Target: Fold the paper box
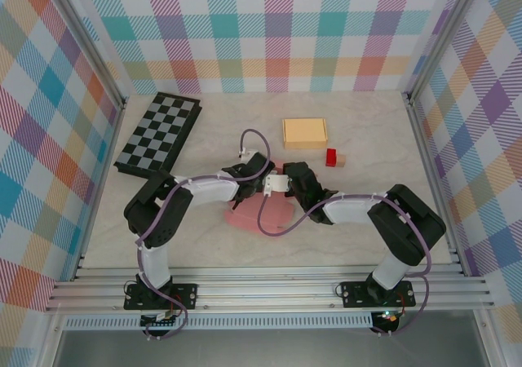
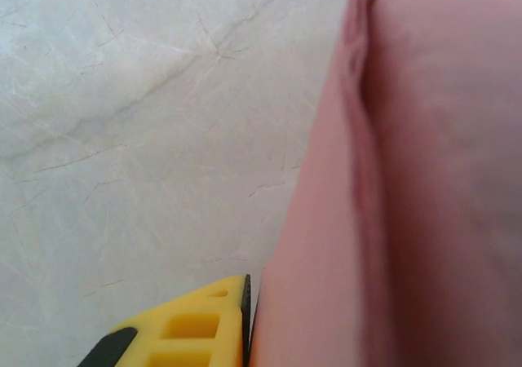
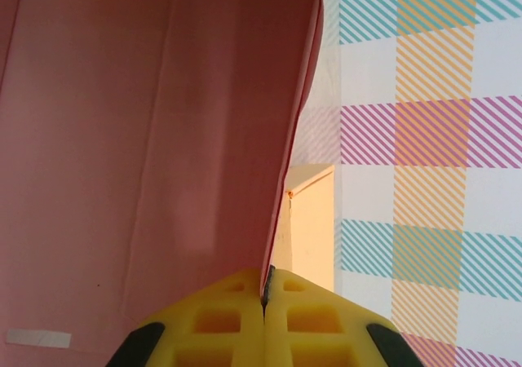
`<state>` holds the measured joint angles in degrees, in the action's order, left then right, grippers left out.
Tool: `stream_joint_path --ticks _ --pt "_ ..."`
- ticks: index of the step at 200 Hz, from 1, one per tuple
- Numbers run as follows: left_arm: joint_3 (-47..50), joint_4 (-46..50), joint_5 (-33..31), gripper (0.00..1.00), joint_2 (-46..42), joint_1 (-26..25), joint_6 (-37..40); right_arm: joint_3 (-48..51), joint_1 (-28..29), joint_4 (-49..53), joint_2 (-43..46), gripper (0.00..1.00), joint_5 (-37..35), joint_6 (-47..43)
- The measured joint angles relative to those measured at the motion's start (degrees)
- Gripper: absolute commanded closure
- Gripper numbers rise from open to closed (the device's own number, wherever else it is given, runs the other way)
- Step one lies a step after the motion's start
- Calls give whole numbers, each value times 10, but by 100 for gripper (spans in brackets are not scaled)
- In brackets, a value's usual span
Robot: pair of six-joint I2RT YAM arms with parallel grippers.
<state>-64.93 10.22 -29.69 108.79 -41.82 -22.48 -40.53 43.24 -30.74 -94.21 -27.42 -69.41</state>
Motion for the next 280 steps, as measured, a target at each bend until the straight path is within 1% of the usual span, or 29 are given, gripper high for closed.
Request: stream_joint_path --ticks 35,77,121,138,157,173,179,195,209,247,280 --pt "-10 8 0 84 6 0 -5 0 -1 4 0 100 -2 8" --pt "-1 -5 3 75 6 0 -3 -1 1 15 0 100 -7 11" --pt "32 -16 18 72 -16 0 10 -5 8 24 0 100 -9 14" --pt "38 -12 20 67 -24 0 13 -8 9 26 -1 100 -8 17" --pt "44 -10 22 66 -31 1 13 -11 9 26 -2 100 -8 22" --pt "51 -7 29 59 -44 1 15 -13 9 26 -3 100 -6 26" --pt "55 -6 32 54 -51 2 16 -13 9 26 -5 100 -6 26" --pt "61 0 37 45 -74 3 13 -13 9 26 -6 100 -6 26" --pt "64 2 43 41 -94 5 13 -13 9 27 -6 100 -6 26" --pt "68 2 59 40 -131 5 16 -17 9 33 -7 100 -6 26" --pt "93 1 85 40 -149 15 34 -19 9 37 -7 100 -6 26"
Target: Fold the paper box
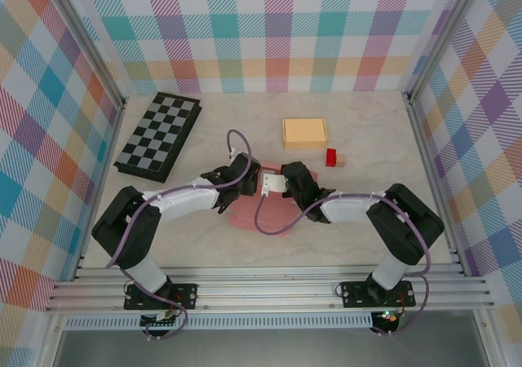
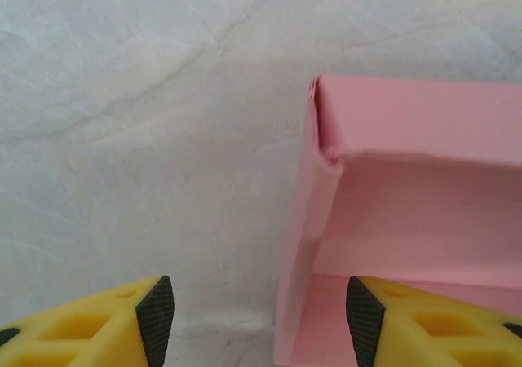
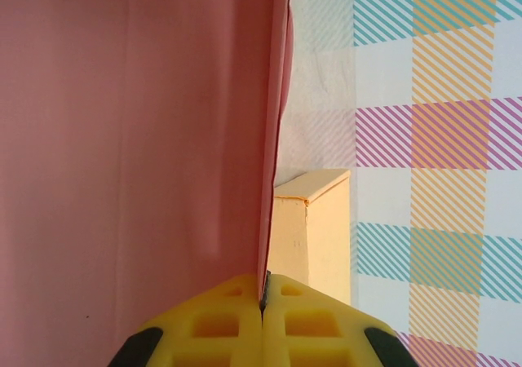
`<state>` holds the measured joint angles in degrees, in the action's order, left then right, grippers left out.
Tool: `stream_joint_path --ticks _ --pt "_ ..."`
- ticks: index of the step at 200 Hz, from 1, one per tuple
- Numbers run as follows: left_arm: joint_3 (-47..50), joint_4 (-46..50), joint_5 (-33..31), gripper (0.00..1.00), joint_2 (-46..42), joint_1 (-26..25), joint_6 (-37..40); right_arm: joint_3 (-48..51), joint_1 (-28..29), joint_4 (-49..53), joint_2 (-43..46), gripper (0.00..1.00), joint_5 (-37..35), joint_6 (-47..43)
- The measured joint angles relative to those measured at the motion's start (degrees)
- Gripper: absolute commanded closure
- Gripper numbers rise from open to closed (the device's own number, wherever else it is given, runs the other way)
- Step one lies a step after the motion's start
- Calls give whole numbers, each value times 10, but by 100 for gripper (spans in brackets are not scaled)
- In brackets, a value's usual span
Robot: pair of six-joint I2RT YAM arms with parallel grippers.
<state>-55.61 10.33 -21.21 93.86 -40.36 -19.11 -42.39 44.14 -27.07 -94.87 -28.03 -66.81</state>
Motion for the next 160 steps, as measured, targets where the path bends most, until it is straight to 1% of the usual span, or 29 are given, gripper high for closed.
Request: stream_joint_path --ticks 33,65,93,102,117,138,160 --pt "16 -7 53 41 -8 31 25 0 0 3 3 100 4 1" --pt "15 -36 86 44 -4 37 47 0 0 8 7 100 6 6" --pt "-3 -49 101 48 25 37 54 0 0 13 10 100 6 13" --pt "-7 -52 104 51 33 37 55 0 0 15 12 100 6 14" --pt "-12 -60 108 61 43 37 60 0 2 17 14 100 6 15" --pt "-17 -66 108 77 57 37 67 0 2 18 17 100 9 15" --pt "-17 -67 96 84 64 35 68 0 2 19 19 100 13 15"
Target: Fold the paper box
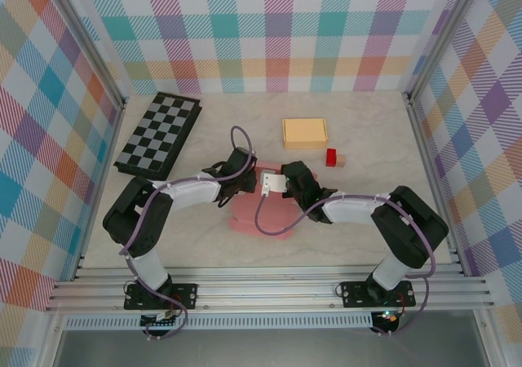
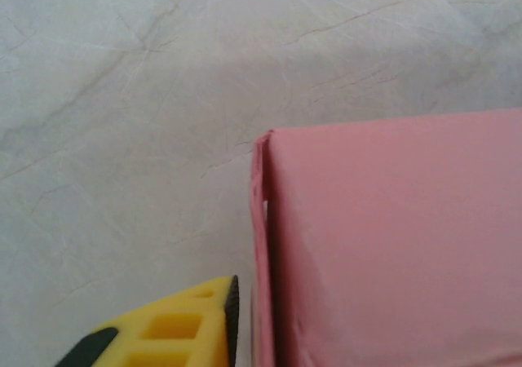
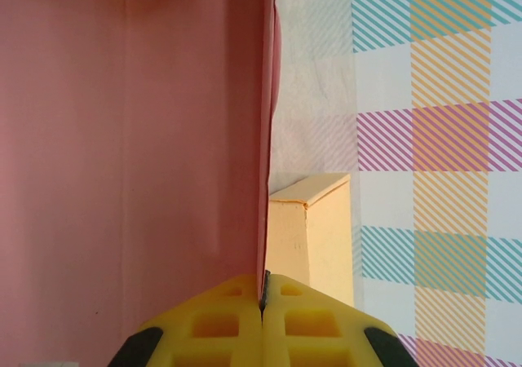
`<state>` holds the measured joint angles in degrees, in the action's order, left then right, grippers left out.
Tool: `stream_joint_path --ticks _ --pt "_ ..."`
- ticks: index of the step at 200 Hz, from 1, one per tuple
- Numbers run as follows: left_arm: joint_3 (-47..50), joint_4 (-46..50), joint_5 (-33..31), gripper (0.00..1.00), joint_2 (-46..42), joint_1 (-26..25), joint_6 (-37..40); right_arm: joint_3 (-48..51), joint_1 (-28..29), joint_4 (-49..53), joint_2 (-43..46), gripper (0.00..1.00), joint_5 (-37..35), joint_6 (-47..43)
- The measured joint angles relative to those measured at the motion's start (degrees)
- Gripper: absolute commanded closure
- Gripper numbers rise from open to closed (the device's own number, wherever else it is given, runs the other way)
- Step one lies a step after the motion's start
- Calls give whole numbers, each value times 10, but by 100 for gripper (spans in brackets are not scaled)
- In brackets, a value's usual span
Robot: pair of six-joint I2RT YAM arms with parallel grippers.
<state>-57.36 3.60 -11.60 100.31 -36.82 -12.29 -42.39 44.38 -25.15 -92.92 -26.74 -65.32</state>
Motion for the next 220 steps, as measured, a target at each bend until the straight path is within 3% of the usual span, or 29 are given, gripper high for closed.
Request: stream_joint_path --ticks 47,92,146,220 --pt "-47 39 -113 94 36 -32 1 0 0 -2 2 100 -5 1" --pt "-68 55 -181 95 51 -47 -9 0 2 -5 3 100 -5 7" --pt "-22 -9 -198 95 46 -46 -10 -15 -3 67 20 67 23 90" --pt "75 -116 -214 96 1 -46 2 -42 -38 209 141 54 155 261"
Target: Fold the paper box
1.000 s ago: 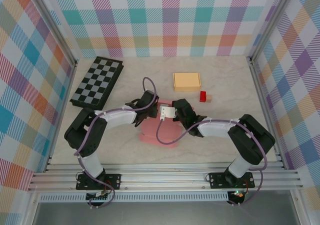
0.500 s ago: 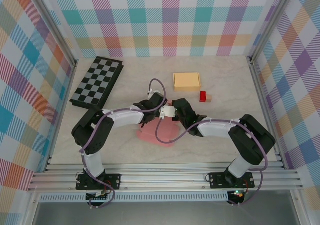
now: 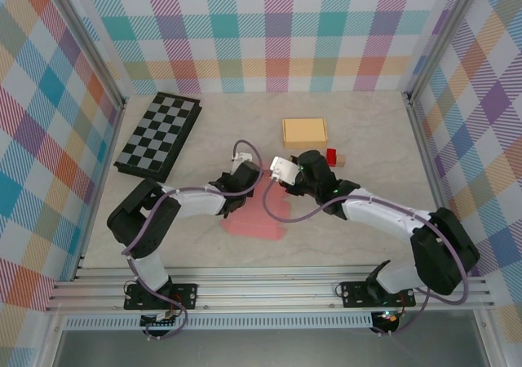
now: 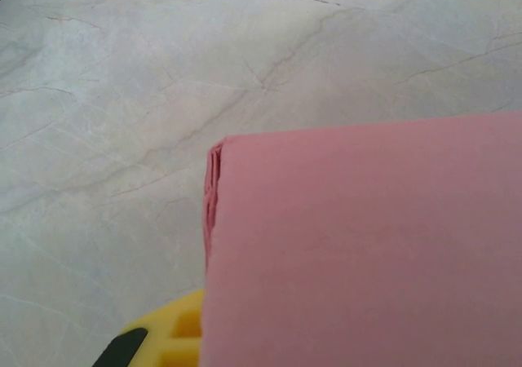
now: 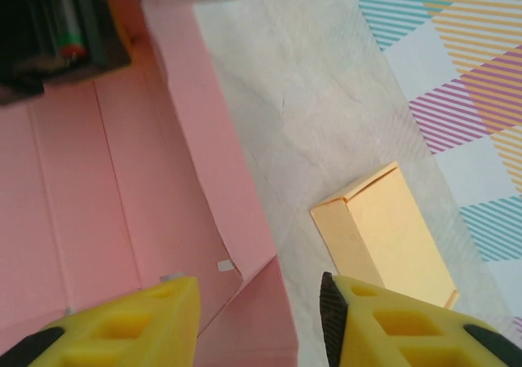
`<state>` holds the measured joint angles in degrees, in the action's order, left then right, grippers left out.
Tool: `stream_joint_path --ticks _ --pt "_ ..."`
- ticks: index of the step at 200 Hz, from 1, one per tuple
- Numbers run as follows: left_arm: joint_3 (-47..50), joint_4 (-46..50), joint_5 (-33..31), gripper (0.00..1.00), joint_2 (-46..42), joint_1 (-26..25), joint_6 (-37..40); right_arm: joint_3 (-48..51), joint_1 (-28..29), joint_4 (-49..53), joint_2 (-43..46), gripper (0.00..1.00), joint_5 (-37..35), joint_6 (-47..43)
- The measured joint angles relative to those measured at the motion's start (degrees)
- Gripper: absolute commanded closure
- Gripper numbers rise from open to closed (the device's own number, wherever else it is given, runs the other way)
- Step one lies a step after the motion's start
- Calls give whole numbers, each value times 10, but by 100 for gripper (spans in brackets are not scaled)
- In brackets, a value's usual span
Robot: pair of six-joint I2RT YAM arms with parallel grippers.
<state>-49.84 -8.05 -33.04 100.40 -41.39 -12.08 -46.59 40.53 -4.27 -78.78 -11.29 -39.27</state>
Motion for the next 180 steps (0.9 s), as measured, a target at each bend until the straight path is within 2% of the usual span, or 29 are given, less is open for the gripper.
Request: stream_joint_path --ticks 40,67,88,134,180 --pt "70 -98 7 96 -24 0 25 -85 -26 80 0 54 35 146" --pt "92 -147 8 96 -24 0 41 -187 -51 149 -51 56 49 267" --pt "101 -166 8 96 -24 0 44 -235 -61 178 -99 56 61 326" --pt "106 -181 7 96 -23 0 47 -238 -59 212 -168 57 89 398" --pt "104 -193 -9 96 -14 -1 45 -224 -48 208 -195 57 88 423"
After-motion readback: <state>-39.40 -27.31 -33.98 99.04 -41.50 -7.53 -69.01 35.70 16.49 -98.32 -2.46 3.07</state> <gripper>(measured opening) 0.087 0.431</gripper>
